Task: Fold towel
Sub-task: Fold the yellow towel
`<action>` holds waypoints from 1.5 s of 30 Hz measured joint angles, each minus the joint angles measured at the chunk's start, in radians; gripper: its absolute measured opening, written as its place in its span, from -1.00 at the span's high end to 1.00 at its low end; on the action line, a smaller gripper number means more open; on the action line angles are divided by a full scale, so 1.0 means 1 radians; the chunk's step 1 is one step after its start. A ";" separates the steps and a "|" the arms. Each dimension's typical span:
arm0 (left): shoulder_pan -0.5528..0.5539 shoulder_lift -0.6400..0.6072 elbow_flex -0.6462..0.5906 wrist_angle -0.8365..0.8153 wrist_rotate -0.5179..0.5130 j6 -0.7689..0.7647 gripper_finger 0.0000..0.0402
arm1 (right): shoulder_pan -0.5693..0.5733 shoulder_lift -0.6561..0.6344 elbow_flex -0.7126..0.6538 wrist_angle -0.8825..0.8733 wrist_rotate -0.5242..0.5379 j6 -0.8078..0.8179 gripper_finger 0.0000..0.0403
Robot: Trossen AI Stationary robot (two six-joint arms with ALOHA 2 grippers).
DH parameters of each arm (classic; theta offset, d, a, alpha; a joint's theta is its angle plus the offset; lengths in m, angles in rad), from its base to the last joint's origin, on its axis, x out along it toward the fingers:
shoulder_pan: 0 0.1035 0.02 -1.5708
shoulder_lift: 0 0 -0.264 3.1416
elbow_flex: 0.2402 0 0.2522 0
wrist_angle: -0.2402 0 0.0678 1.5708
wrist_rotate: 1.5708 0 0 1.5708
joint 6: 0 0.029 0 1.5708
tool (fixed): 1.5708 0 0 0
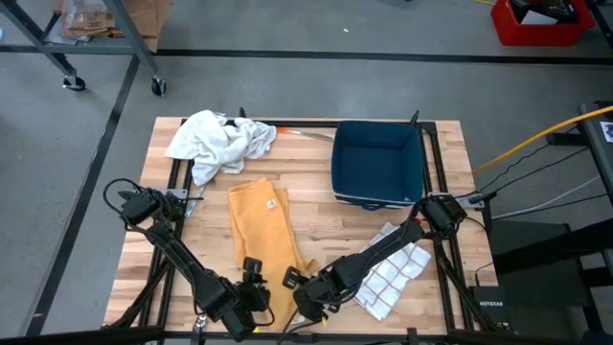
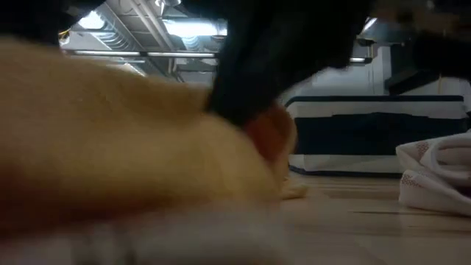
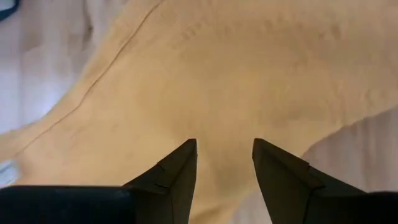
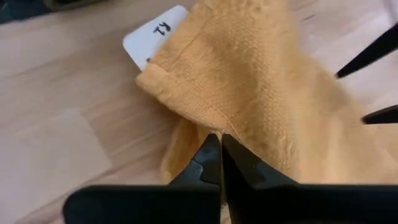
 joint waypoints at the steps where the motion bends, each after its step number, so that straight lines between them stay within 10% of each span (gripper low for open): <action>1: -0.001 0.000 0.019 -0.056 -0.003 -0.024 0.26 | 0.000 0.000 0.008 -0.005 0.008 0.000 0.98; 7: -0.009 -0.004 0.121 -0.379 0.004 -0.287 0.43 | 0.000 0.000 0.037 -0.027 0.070 0.003 0.99; 16: -0.070 -0.004 0.125 -0.286 0.193 -0.499 0.62 | -0.016 0.000 0.068 -0.032 0.223 0.003 0.99; 45: -0.077 0.094 0.123 -0.026 0.144 -0.412 0.99 | -0.343 0.000 0.152 0.041 0.222 0.295 0.98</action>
